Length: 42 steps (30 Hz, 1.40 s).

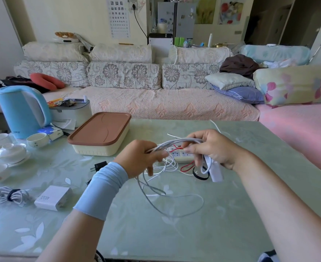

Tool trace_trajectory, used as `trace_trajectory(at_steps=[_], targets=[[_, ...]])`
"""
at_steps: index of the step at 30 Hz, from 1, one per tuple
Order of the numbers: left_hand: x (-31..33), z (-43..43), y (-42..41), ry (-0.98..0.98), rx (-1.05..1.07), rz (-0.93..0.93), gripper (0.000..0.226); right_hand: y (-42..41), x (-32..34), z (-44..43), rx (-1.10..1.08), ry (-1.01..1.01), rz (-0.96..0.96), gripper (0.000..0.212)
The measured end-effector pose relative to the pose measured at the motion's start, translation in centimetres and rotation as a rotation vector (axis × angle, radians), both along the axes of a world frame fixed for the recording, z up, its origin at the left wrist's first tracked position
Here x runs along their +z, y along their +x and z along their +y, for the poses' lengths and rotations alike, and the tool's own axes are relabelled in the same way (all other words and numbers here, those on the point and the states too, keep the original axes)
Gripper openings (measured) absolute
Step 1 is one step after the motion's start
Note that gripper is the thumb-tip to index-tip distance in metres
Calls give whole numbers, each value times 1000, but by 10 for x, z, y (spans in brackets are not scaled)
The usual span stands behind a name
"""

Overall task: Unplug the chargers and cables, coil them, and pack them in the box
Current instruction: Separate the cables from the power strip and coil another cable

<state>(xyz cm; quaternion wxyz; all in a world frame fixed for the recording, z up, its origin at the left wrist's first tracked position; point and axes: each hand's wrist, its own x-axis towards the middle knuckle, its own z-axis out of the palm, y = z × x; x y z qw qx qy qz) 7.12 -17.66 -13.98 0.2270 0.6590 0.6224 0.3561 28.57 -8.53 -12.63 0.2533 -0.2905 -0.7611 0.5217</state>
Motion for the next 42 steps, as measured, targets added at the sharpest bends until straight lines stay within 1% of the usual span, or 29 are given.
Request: trace_trajectory(at_steps=[2,4,5,6,8,10,13,15,17,19,21,23,25,29,31,32,33,35,37,39,40,42], targets=[[-4,1,-6,-37,-44,-202,31,0,-3,2,-53,19,-42,7],[-5,2,-10,-59,-6,-370,28,-2,-5,2,-80,26,-102,3],[-3,1,-11,-67,33,-430,25,-3,-5,0,-79,27,-132,6],[-2,1,-12,-63,72,-457,21,-4,-4,-1,-73,8,-151,9],[2,-1,-15,-23,130,-446,34,-7,-3,-5,-47,-67,-166,16],[4,0,-14,39,162,-476,42,-11,-5,-9,-13,-82,-210,25],[3,4,-8,87,174,-641,41,-22,-12,-18,24,-86,-257,47],[3,8,-1,98,161,-813,37,-33,-17,-26,68,-108,-238,58],[3,10,4,105,143,-969,38,-44,-21,-37,107,-67,-259,53],[4,10,8,119,143,-1043,39,-53,-24,-44,120,-34,-284,46],[4,10,9,123,156,-1072,39,-58,-25,-47,133,-2,-341,50],[3,9,9,114,189,-1059,40,-59,-21,-49,166,11,-434,51],[1,10,10,111,228,-1049,41,-62,-21,-52,180,11,-482,51],[0,12,12,124,273,-1133,42,-75,-28,-59,80,115,-500,34],[0,13,11,144,247,-1148,40,-75,-25,-58,41,138,-475,24],[1,12,9,138,205,-1155,39,-72,-22,-57,42,112,-443,20],[1,11,7,110,144,-1154,39,-69,-19,-55,53,59,-391,21],[-3,7,5,-1,7,-1079,41,-62,-17,-52,53,-99,-251,23],[-10,4,11,-93,-85,-1019,34,-57,-17,-50,34,-211,-162,27],[-14,5,17,-77,-52,-1058,27,-52,-14,-48,47,-246,-141,23],[-12,7,18,-49,-2,-1086,29,-49,-11,-46,76,-257,-144,18],[-7,9,14,-11,97,-1143,33,-41,-5,-39,128,-300,-168,22]])
